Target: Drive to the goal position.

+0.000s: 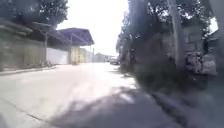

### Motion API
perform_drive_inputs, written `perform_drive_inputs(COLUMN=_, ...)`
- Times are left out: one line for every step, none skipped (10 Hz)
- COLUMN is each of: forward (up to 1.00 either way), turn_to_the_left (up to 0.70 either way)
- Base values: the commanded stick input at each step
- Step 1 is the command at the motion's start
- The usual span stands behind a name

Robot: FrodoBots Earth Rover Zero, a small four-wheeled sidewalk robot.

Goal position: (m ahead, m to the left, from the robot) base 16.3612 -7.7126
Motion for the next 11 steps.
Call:
perform_drive_inputs(forward=1.00, turn_to_the_left=-0.03)
perform_drive_inputs(forward=1.00, turn_to_the_left=-0.03)
perform_drive_inputs(forward=1.00, turn_to_the_left=-0.08)
perform_drive_inputs(forward=1.00, turn_to_the_left=-0.29)
perform_drive_inputs(forward=1.00, turn_to_the_left=-0.40)
perform_drive_inputs(forward=1.00, turn_to_the_left=-0.33)
perform_drive_inputs(forward=1.00, turn_to_the_left=-0.04)
perform_drive_inputs(forward=1.00, turn_to_the_left=0.00)
perform_drive_inputs(forward=1.00, turn_to_the_left=0.00)
perform_drive_inputs(forward=1.00, turn_to_the_left=0.00)
perform_drive_inputs(forward=1.00, turn_to_the_left=0.00)
